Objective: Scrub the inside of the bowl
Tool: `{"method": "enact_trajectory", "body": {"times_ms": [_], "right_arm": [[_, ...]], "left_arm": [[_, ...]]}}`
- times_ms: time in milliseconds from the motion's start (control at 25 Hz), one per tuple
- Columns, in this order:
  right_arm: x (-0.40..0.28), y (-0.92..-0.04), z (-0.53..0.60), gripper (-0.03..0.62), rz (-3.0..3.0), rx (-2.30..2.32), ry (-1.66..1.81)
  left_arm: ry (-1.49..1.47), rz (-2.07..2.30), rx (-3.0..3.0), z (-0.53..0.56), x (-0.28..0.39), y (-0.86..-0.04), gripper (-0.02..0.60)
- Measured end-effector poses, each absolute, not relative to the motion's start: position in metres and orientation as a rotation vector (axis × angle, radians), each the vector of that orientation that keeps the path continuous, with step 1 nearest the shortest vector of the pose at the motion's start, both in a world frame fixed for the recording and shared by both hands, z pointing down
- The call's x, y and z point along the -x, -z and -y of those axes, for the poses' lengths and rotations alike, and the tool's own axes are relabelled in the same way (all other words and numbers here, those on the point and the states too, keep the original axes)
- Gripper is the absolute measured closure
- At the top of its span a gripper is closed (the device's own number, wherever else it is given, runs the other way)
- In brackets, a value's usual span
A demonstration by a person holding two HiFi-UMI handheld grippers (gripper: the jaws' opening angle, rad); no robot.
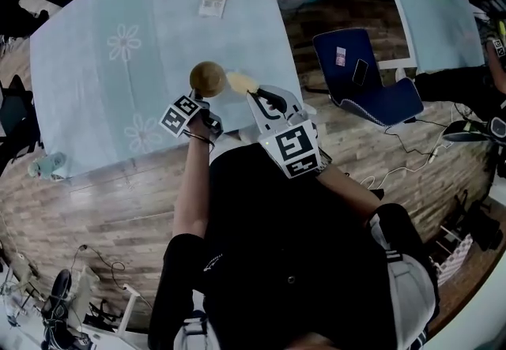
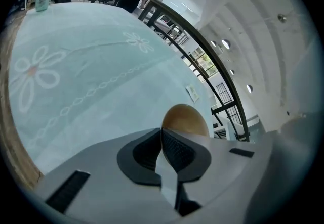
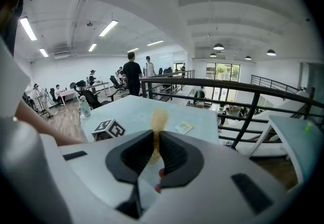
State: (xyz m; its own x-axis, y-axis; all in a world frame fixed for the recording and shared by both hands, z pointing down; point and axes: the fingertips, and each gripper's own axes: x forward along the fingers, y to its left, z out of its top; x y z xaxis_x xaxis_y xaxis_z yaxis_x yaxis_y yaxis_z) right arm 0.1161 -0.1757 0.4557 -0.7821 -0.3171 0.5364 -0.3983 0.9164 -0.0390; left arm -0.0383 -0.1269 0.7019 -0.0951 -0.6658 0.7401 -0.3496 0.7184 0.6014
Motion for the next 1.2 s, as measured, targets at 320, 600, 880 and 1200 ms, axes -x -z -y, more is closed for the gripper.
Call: {"method": "enact_trajectory", "body": {"times_ms": [320, 600, 880, 1200], "right_arm": [[-0.125, -0.459, 0.183, 0.551, 2.531, -0.507, -0.231], [-0.115, -0.457, 0.181, 0.551, 2.561, -0.465, -0.283], [-0.099, -0.446, 0.175, 0.551, 2.639, -0.391, -0.316], [-0.088, -0.427, 0.17, 0.553, 2.72, -0.343, -0.343]], "left_arm": [[0.268, 1.691, -0.874, 0.144, 0.027, -0.707, 0.56], [0.245, 1.701, -0.957, 0.141, 0.031, -0.685, 0.414], [0.439, 1.821, -1.075, 0.118, 0.027, -0.601, 0.5], [0.672, 1.923, -1.5, 0.108, -0.017, -0.432, 0.561]]}}
